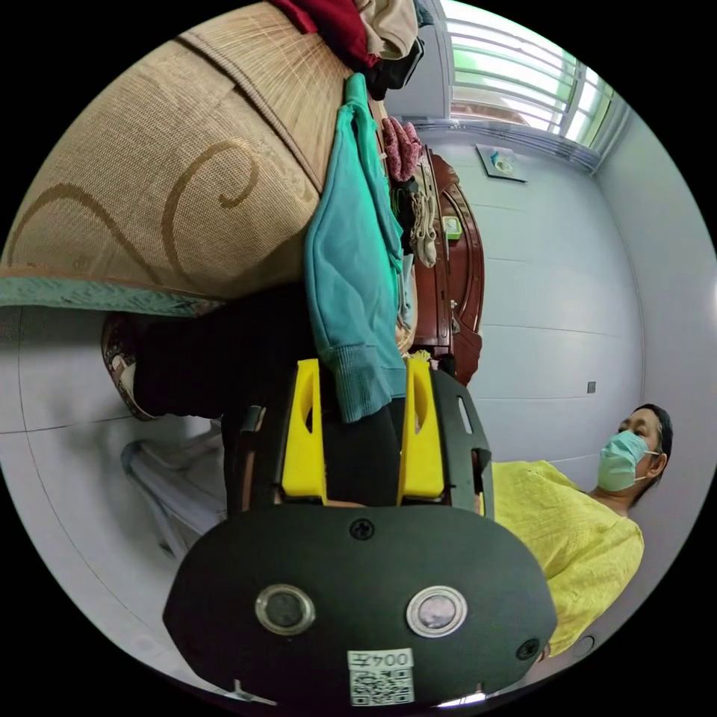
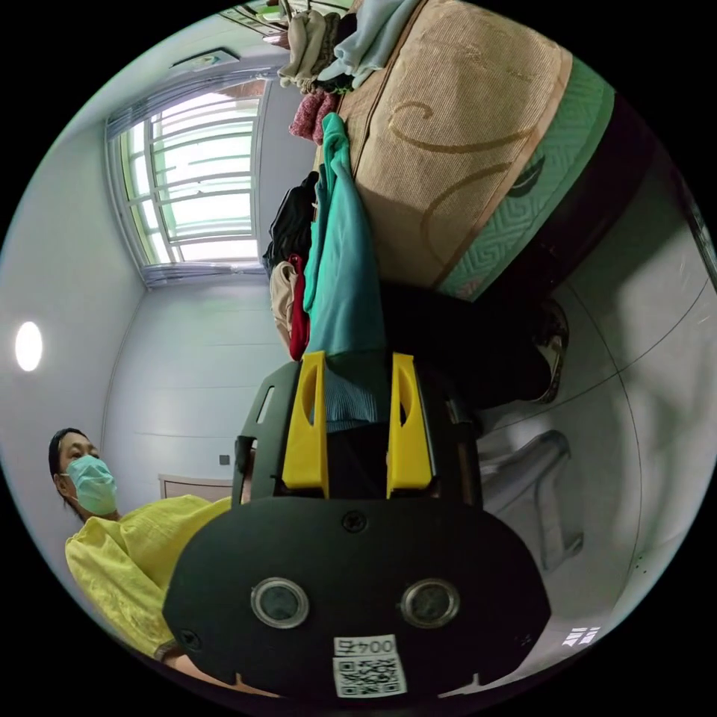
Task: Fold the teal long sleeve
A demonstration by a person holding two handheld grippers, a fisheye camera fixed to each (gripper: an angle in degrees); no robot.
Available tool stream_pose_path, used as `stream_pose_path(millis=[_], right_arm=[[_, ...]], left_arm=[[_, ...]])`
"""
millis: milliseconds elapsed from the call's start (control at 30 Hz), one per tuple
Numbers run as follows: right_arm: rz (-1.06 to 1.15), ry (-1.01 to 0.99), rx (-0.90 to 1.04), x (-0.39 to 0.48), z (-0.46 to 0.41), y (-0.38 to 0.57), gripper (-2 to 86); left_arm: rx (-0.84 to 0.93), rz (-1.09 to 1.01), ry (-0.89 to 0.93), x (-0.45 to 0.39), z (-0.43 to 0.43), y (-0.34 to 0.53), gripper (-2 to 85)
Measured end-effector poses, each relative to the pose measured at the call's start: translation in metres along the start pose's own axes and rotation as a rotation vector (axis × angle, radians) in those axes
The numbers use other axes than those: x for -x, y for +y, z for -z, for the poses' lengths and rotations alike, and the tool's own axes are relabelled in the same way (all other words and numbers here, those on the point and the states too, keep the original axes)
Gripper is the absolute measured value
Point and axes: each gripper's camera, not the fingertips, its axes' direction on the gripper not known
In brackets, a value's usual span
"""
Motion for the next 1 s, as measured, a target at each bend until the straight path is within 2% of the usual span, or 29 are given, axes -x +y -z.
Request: stream_pose_path(millis=[300, 400, 500, 633, 800, 1000], right_arm=[[0.028, 0.005, 0.035, 0.008, 0.026, 0.016, 12.4], [0.002, 0.017, -0.011, 0.001, 0.038, 0.018, 15.3], [-0.041, -0.06, -0.053, -0.015, 0.046, 0.018, 18.0], [-0.062, -0.158, 0.018, -0.03, 0.034, 0.017, 19.9], [-0.006, -0.19, 0.069, -0.014, 0.03, 0.017, 17.3], [0.058, -0.231, 0.072, 0.008, 0.049, 0.023, 9.2]], left_arm=[[0.047, -0.051, -0.038, -0.005, -0.007, 0.003, 11.5], [0.065, -0.051, -0.054, -0.001, -0.014, 0.005, 11.4], [0.067, -0.046, -0.056, 0.004, -0.019, 0.007, 11.1], [0.072, -0.056, -0.078, 0.006, -0.022, 0.008, 8.7], [0.077, -0.092, -0.102, 0.003, -0.025, 0.008, 3.9], [0.045, -0.113, -0.075, 0.005, -0.016, 0.015, 2.7]])
